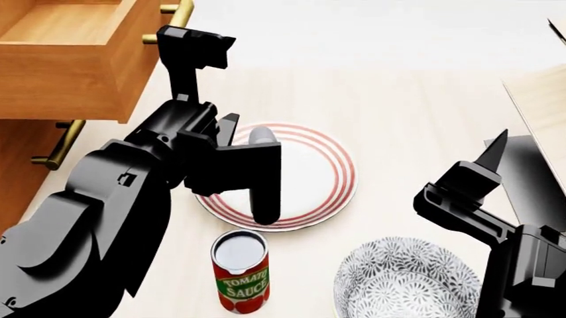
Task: Close the top drawer of the cabinet.
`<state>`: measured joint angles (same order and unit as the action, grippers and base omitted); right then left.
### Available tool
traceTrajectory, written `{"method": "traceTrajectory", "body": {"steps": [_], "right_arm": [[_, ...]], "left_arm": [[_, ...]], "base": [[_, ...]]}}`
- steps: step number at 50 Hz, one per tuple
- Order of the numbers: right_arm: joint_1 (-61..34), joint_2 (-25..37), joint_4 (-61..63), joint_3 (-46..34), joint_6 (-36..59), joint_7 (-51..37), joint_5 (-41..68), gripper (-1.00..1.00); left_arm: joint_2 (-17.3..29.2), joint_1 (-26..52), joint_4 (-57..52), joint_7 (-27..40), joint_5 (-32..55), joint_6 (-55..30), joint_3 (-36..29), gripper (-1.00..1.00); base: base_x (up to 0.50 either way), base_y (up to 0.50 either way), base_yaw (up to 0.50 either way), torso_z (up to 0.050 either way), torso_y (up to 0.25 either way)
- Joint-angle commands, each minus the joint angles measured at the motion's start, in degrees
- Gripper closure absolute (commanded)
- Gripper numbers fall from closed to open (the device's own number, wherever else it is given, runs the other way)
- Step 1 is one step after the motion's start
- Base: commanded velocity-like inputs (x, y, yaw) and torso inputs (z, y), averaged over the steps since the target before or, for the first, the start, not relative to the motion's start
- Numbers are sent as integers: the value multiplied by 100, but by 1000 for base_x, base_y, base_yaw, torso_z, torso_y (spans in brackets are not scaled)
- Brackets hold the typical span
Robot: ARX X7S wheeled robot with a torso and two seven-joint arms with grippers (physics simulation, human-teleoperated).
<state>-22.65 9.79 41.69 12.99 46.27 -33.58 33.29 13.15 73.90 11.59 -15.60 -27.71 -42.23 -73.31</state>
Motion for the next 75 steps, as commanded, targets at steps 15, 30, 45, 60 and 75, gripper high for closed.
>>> {"method": "traceTrajectory", "body": {"steps": [15,30,45,60,75], "right_arm": [[-37,112,26,13,72,-141,163,-100],[-24,146,11,30,-22,-176,207,-100],[-41,168,-4,-4,-114,-220,226,-100],[-30,204,45,47,-148,-289,316,-100],[2,235,-61,17,-297,-258,306,-100]], "left_arm": [[-126,62,415,75,10,4,-2,-100],[-198,33,994,323,164,156,159,-100],[-123,-32,1497,538,267,58,350,-100],[238,-205,1367,338,273,-257,339,-100],[444,-337,1354,414,345,-330,476,-100]], "base": [[278,1,0,0,0],[176,0,0,0,0],[0,0,0,0,0],[0,0,0,0,0],[0,0,0,0,0]]}}
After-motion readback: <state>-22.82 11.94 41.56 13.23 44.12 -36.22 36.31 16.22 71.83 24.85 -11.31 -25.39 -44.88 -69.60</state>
